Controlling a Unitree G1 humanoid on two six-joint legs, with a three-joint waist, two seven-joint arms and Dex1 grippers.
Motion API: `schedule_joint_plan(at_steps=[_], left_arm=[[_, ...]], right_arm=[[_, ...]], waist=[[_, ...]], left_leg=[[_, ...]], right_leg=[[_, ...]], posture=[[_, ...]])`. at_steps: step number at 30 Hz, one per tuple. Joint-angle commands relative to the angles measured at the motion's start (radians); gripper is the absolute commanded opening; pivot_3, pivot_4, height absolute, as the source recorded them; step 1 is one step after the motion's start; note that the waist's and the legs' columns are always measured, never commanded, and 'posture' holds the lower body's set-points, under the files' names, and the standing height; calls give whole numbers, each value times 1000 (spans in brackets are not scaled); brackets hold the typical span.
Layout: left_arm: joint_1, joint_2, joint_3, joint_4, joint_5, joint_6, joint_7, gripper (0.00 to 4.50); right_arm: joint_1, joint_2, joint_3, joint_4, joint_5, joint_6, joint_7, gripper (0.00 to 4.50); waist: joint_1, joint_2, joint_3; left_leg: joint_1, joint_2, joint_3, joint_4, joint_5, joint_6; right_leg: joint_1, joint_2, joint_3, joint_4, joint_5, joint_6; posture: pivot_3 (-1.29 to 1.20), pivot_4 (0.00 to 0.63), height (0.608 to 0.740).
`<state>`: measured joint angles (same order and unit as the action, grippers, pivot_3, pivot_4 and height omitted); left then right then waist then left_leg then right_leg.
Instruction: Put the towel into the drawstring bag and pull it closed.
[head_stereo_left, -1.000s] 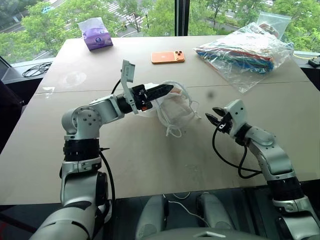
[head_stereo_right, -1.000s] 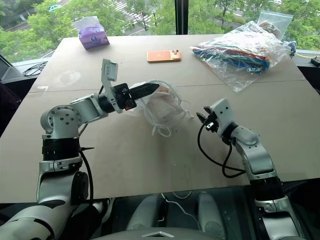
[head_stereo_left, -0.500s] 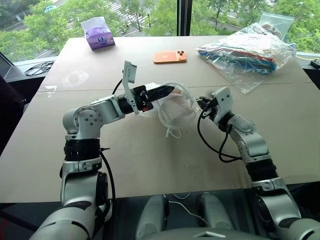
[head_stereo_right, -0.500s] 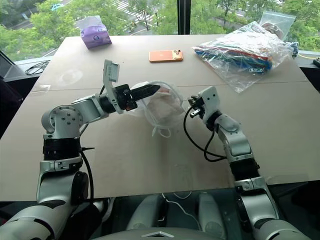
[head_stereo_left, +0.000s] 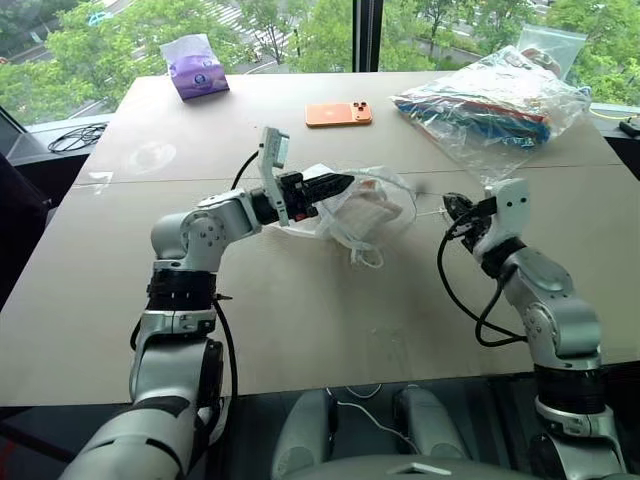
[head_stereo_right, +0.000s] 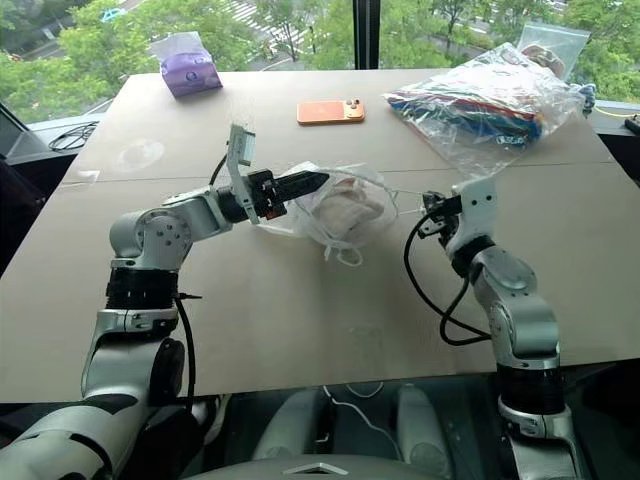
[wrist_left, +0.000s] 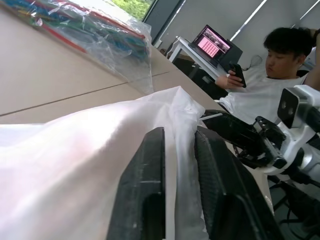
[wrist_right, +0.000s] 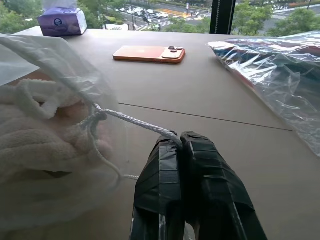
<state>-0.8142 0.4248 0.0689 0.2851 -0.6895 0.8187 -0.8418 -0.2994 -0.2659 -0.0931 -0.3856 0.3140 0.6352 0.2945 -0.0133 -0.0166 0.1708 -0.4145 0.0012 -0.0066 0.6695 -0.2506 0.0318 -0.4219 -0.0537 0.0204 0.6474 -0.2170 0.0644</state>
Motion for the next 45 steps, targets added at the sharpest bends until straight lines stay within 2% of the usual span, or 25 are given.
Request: schedule_joint_plan(at_steps=[1, 2, 4, 5, 7, 10, 18, 20, 22, 26, 32, 35, 38, 41, 45], left_arm=[[-65, -23, -22, 46, 71, -117, -34, 2790], [-69, -27, -23, 52, 80, -128, -40, 3255], [-47, -10, -1, -18, 13, -60, -96, 4192], [-36, -1, 8, -48, -17, -27, -119, 4428], [28, 57, 6, -168, -88, 74, -180, 4428], [108, 122, -9, -286, -123, 143, -203, 4428], [262, 192, 78, -541, -219, 284, -54, 4428], [326, 154, 70, -629, -213, 261, 18, 4428], [371, 69, 59, -687, -196, 231, 133, 4428], [467, 18, -5, -754, -96, 106, 178, 4428], [545, -78, 101, -816, -174, -17, 232, 4428], [602, -31, 138, -845, -226, 11, 219, 4428], [679, 36, 98, -875, -221, 31, 194, 4428], [715, 40, 59, -880, -226, 25, 199, 4428], [738, 40, -4, -857, -159, -39, 179, 4428]], right_arm=[[-17, -10, -28, -98, 52, 98, -25, 0], [-20, -10, -29, -104, 56, 111, -30, 0], [-28, -10, -32, -108, 59, 136, -48, 0], [-31, -11, -33, -110, 61, 144, -54, 0], [-42, -6, -35, -112, 67, 157, -66, 0], [-53, 4, -36, -115, 79, 168, -77, 0], [-52, 13, -27, -105, 83, 160, -83, 0], [-51, 15, -25, -101, 84, 156, -83, 0], [-50, 19, -19, -100, 84, 154, -82, 0], [-46, 19, -10, -99, 81, 152, -78, 0], [-43, 15, -16, -99, 87, 152, -75, 0], [-40, 17, -16, -96, 89, 151, -75, 0], [-42, 19, -13, -91, 91, 150, -75, 0], [-46, 18, -10, -86, 91, 148, -73, 0], [-53, 16, -12, -84, 91, 148, -75, 0]], waist=[[0, 0, 0], [0, 0, 0], [-3, 0, 0], [-5, 0, 0], [-12, 0, 0], [-24, 0, 0], [-21, 0, 0], [-21, 0, 0], [-17, 0, 0], [-5, 0, 0], [0, 1, -1], [-2, 1, -1], [-6, 1, -1], [2, 1, -1], [0, 1, -1]], left_leg=[[0, 0, 0, 0, 0, 0], [0, 0, 0, 0, 0, 0], [0, 0, 0, 0, 0, 0], [0, 0, 1, 0, 0, 1], [0, 1, 1, 0, 0, 0], [0, 3, 1, -1, 0, 0], [0, 3, 0, 0, -1, 1], [0, 3, 0, 0, -1, 1], [0, 3, 0, 0, -1, 1], [0, 3, 0, 0, 0, 1], [1, 3, 1, 0, 0, 1], [1, 3, 1, 0, -1, 1], [1, 3, 1, 0, -1, 1], [1, 3, 1, 0, -1, 1], [2, 3, 0, 1, -1, 1]], right_leg=[[0, 0, 0, 0, 0, 0], [0, 0, 0, 0, 0, 0], [0, 0, 0, 0, 0, 0], [0, 0, 0, 0, 0, 0], [-1, 0, 1, -1, 0, 0], [-1, 0, 1, -1, 0, 0], [0, 0, 1, 0, 0, 0], [0, 0, 1, 0, 0, 0], [0, -1, 1, 0, 0, 0], [0, -1, 1, 0, 0, 0], [0, 0, 1, 1, 0, -1], [0, -1, 1, 1, 0, -1], [0, 0, 2, 1, 0, -1], [0, 0, 1, 0, 0, -1], [3, 0, 1, -2, 0, -1]], posture=[[0, 150, 740], [0, 150, 740], [0, 150, 740], [0, 150, 740], [0, 150, 740], [0, 150, 740], [0, 150, 740], [0, 150, 740], [0, 150, 740], [0, 150, 740], [0, 150, 740], [0, 150, 740], [0, 150, 740], [0, 150, 740], [0, 150, 740]])
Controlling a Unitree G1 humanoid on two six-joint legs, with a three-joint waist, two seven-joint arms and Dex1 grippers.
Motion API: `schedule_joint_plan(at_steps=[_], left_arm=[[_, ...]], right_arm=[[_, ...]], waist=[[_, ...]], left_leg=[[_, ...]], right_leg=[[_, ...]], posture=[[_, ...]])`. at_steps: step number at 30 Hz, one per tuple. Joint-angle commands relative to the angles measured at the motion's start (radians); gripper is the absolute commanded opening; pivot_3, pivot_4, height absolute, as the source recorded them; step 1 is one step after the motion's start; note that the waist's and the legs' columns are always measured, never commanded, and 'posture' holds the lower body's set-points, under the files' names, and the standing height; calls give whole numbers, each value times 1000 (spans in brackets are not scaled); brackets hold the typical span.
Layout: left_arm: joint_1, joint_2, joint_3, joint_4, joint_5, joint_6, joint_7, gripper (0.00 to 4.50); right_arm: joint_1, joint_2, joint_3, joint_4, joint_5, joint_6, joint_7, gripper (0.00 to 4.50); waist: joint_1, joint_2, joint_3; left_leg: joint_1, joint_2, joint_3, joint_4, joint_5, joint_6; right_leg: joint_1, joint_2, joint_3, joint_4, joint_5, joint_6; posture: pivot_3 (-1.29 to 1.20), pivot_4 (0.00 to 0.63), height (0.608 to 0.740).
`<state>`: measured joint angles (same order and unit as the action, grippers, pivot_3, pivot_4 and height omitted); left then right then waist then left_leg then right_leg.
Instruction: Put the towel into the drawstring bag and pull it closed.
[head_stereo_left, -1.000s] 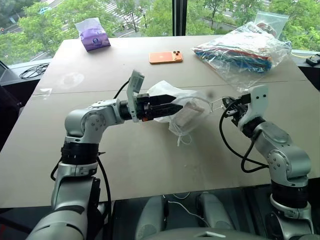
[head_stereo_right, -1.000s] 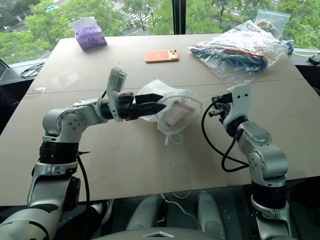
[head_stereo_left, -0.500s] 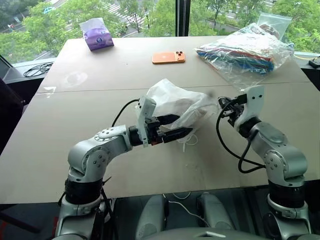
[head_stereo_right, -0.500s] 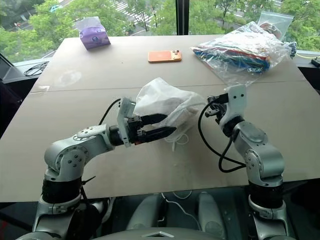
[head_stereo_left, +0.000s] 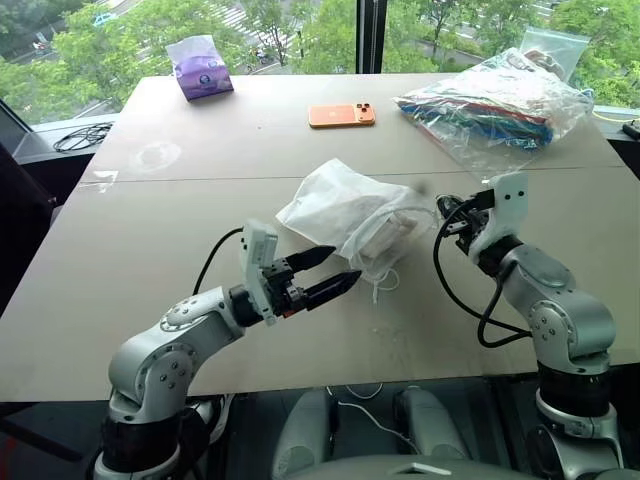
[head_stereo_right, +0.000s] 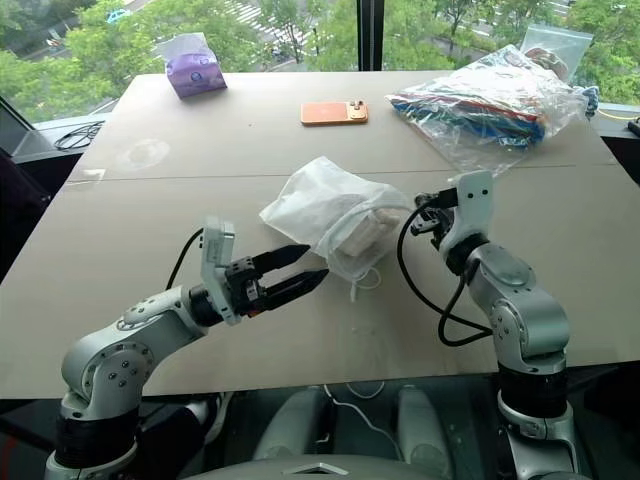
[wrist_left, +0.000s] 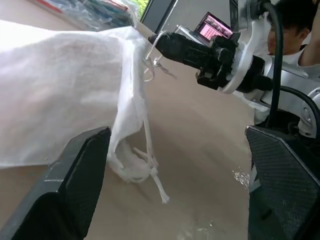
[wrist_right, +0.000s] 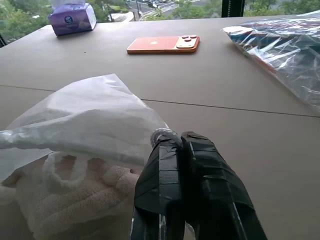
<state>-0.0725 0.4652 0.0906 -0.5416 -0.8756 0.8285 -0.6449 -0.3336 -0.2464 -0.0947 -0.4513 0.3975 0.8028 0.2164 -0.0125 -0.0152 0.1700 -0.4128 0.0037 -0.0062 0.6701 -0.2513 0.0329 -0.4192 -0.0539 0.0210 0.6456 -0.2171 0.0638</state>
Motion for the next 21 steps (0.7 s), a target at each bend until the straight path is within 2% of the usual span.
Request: schedule_joint_plan(at_steps=[1, 9, 21], left_arm=[[-8, -5, -37, -18, 42, -64, -19, 4428], [-12, -37, -106, 30, 79, -113, -47, 4428], [13, -15, -78, 14, -23, -55, -71, 4428]], right_arm=[[-20, -3, -13, -18, 9, -18, 1, 0], [-10, -12, -14, -30, 9, -11, -2, 0], [-2, -10, -8, -27, 10, -12, -3, 0]], waist=[[0, 0, 0], [-1, 0, 0], [-1, 0, 0]], left_leg=[[0, 0, 0, 0, 0, 0], [0, 0, 0, 0, 0, 0], [0, 1, -1, 0, 0, 0]], right_leg=[[0, 0, 0, 0, 0, 0], [0, 1, 0, 0, 0, 0], [0, 1, -1, 0, 0, 0]], posture=[[0, 150, 740], [0, 150, 740], [0, 150, 740]])
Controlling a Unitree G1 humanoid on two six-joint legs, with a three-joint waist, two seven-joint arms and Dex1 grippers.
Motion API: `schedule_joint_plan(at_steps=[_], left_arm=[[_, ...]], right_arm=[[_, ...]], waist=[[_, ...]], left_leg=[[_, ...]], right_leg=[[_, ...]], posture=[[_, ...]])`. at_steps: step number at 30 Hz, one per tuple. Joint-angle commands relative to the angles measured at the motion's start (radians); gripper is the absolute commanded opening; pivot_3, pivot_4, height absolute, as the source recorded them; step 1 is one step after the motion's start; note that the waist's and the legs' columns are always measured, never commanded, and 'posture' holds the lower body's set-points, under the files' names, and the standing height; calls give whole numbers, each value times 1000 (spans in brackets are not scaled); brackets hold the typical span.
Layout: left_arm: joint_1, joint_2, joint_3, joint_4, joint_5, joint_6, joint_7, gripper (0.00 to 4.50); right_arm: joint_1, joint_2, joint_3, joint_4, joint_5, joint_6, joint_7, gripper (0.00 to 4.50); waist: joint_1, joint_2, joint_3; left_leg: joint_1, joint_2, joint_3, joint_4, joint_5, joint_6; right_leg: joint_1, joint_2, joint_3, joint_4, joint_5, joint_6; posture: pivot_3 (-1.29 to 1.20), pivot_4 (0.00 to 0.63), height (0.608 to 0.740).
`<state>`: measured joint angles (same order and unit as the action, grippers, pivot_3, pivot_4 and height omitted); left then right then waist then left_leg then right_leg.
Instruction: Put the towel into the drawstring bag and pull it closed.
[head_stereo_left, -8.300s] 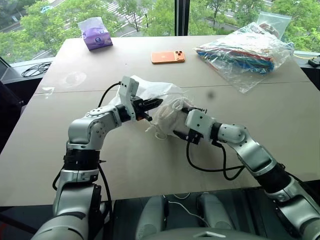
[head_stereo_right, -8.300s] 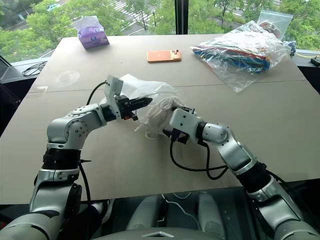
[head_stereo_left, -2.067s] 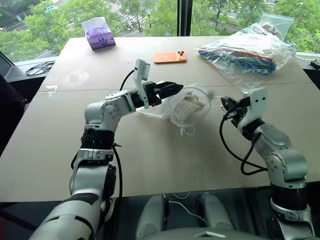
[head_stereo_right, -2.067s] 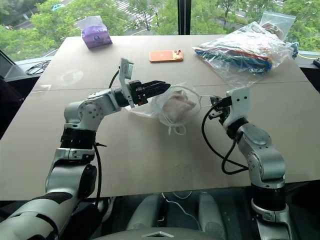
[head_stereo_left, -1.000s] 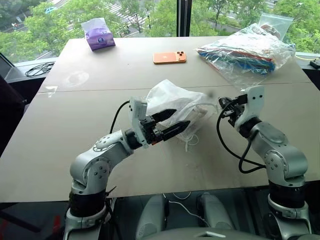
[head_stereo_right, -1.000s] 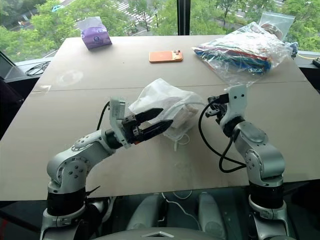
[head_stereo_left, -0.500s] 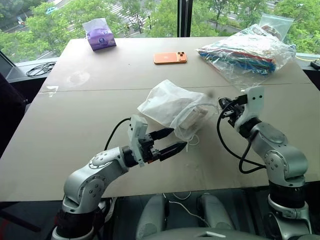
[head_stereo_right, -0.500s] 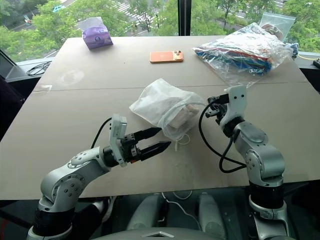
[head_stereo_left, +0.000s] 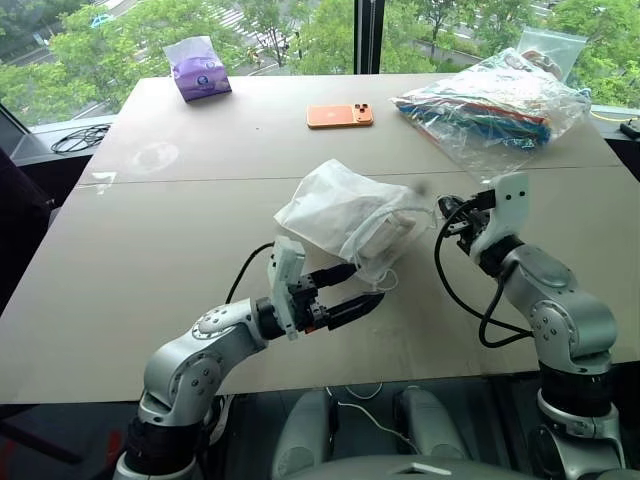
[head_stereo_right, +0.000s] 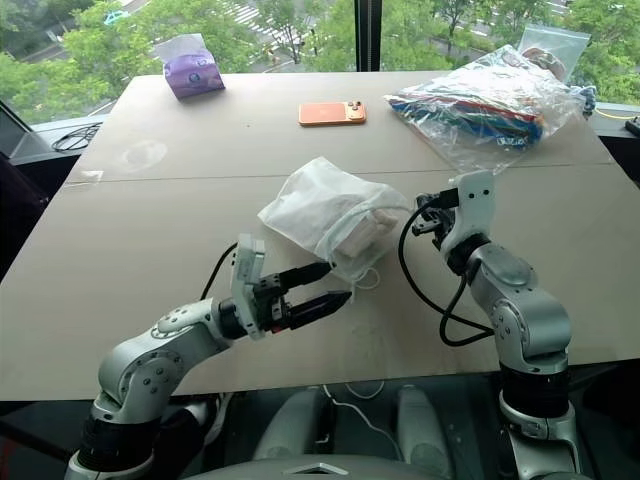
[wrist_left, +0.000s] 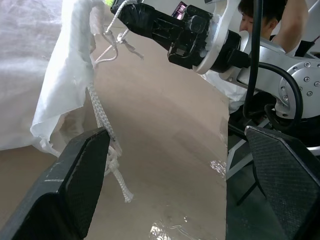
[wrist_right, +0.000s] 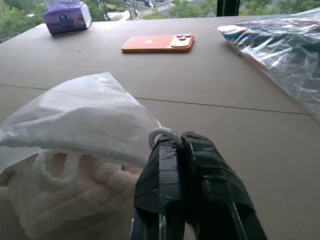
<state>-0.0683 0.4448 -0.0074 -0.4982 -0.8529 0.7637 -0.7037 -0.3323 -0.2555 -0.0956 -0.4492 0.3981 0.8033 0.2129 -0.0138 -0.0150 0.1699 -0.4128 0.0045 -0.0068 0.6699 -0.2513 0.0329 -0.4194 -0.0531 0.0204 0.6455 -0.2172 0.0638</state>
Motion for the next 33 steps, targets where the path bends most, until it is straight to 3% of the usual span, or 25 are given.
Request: schedule_joint_plan(at_steps=[1, 20, 23, 31, 33], left_arm=[[8, 7, 21, -29, -57, 14, -12, 4428], [-81, -54, -45, 89, 24, -38, -21, 4428], [-86, -62, -42, 99, 21, -37, -25, 3595], [-83, -83, -29, 111, 20, -45, -18, 31], [-84, -92, -9, 115, 20, -59, -9, 31]], right_arm=[[-3, 0, -7, -29, 10, -14, 2, 0], [20, -2, -12, -58, 8, -15, -10, 0], [20, -4, -15, -60, 7, -14, -13, 0], [24, -8, -16, -59, 9, -13, -9, 0], [23, -9, -15, -56, 6, -16, -9, 0]], waist=[[0, 0, 0], [0, 0, 0], [0, 0, 0], [0, 0, 0], [0, 0, 0]], left_leg=[[0, 0, 0, 0, 0, 0], [0, 0, 0, 0, 0, 0], [0, 0, 0, 0, 0, 0], [0, 0, 0, 0, 0, 0], [0, 0, 0, 0, 0, 0]], right_leg=[[0, 0, 0, 0, 0, 0], [0, 0, 0, 0, 0, 0], [0, 0, 0, 0, 0, 0], [0, 0, 0, 0, 0, 0], [0, 0, 0, 0, 0, 0]], posture=[[0, 150, 740], [0, 150, 740], [0, 150, 740], [0, 150, 740], [0, 150, 740]])
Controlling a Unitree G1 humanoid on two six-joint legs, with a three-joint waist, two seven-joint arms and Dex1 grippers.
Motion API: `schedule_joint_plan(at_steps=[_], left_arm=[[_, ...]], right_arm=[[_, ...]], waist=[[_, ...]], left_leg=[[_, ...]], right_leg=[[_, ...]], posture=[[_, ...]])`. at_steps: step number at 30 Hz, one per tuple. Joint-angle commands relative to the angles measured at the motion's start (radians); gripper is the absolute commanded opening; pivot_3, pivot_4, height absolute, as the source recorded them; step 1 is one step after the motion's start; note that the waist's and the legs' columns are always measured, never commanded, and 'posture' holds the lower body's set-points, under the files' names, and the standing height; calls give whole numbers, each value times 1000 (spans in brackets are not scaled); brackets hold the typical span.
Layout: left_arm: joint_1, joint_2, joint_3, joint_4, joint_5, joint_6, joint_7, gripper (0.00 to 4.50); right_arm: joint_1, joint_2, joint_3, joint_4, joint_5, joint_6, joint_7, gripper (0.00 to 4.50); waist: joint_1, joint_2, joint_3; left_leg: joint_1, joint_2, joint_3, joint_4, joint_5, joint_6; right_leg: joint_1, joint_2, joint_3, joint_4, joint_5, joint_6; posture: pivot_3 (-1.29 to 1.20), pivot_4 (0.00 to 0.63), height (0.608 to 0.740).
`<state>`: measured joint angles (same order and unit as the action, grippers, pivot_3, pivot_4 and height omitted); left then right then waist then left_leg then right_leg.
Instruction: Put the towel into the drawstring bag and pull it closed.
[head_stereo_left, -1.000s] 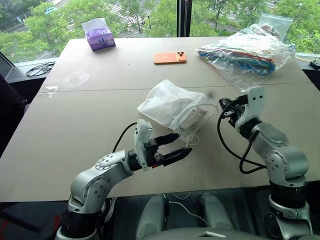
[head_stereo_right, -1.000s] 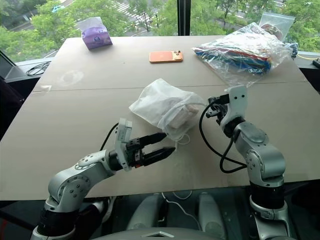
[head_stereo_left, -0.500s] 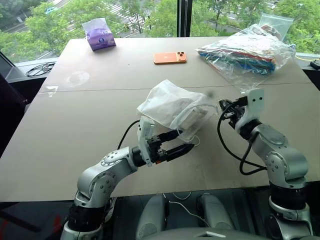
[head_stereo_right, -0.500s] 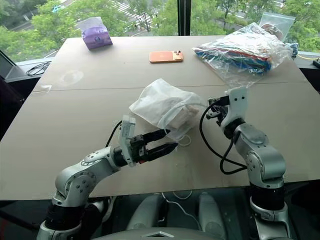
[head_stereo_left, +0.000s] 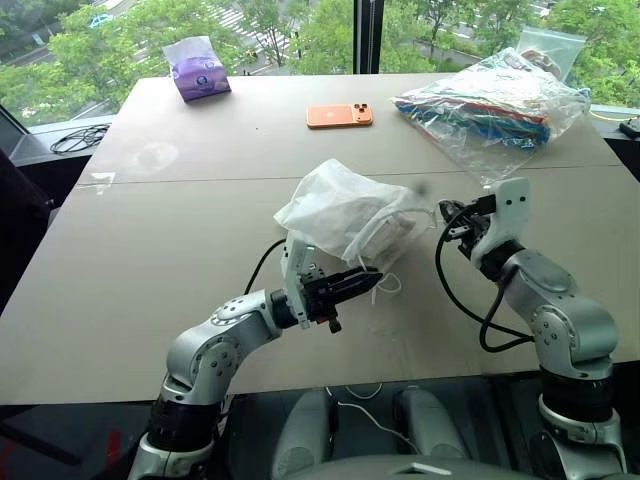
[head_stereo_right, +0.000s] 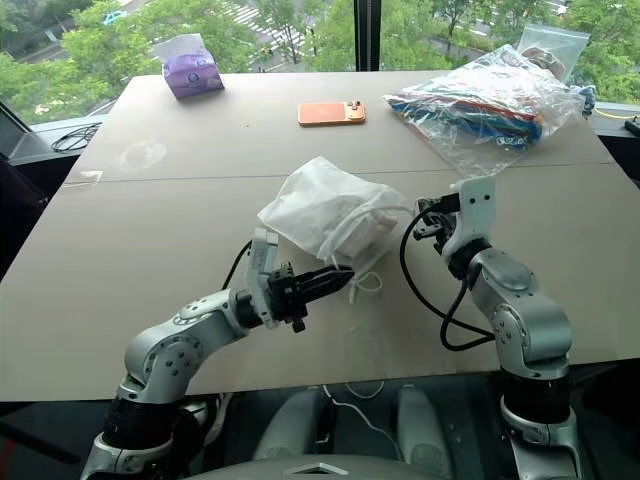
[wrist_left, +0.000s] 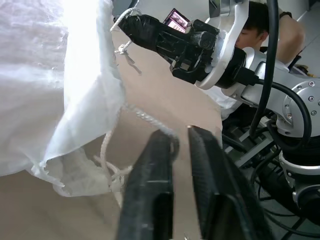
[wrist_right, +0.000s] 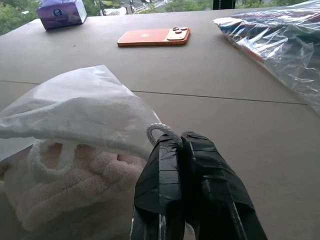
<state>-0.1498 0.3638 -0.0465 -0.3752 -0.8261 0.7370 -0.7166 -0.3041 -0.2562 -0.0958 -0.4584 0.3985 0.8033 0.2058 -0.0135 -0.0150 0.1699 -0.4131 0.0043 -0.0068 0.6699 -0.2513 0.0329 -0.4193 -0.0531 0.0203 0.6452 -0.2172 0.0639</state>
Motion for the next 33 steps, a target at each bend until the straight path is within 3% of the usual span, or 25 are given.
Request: schedule_joint_plan(at_steps=[1, 9, 15, 24, 33], left_arm=[[-6, -17, 49, -1, -10, -46, 9, 31], [-134, 16, 322, 117, -172, -70, 18, 31], [-293, 32, 518, 271, -303, -82, 139, 31], [-425, -84, 643, 340, -420, -192, 363, 31], [-503, -62, 668, 490, -289, -344, 483, 31]], right_arm=[[-6, -10, -15, -45, 3, -18, -2, 0], [-40, -18, -100, 27, -65, -64, -98, 0], [-95, -1, -151, 120, -128, -106, -204, 0], [-102, 16, -200, 182, -183, -115, -321, 0], [-108, 9, -242, 223, -237, -177, -418, 0]], waist=[[0, 0, 0], [1, 0, 0], [0, 0, 0], [3, -1, 0], [-1, -1, 0]], left_leg=[[0, 0, 0, 0, 0, 0], [0, 0, 0, 0, 0, 0], [0, -2, -1, 0, 0, 0], [-1, -2, -1, 0, 0, 0], [-1, -3, -1, 0, 0, 0]], right_leg=[[0, 0, 0, 0, 0, 0], [0, 0, -1, 0, 0, 0], [0, 0, -1, 0, 0, 0], [0, -1, -1, -2, 0, 0], [0, 0, -1, -1, 0, 0]], posture=[[0, 150, 740], [0, 150, 740], [0, 150, 740], [0, 150, 740], [0, 150, 740]])
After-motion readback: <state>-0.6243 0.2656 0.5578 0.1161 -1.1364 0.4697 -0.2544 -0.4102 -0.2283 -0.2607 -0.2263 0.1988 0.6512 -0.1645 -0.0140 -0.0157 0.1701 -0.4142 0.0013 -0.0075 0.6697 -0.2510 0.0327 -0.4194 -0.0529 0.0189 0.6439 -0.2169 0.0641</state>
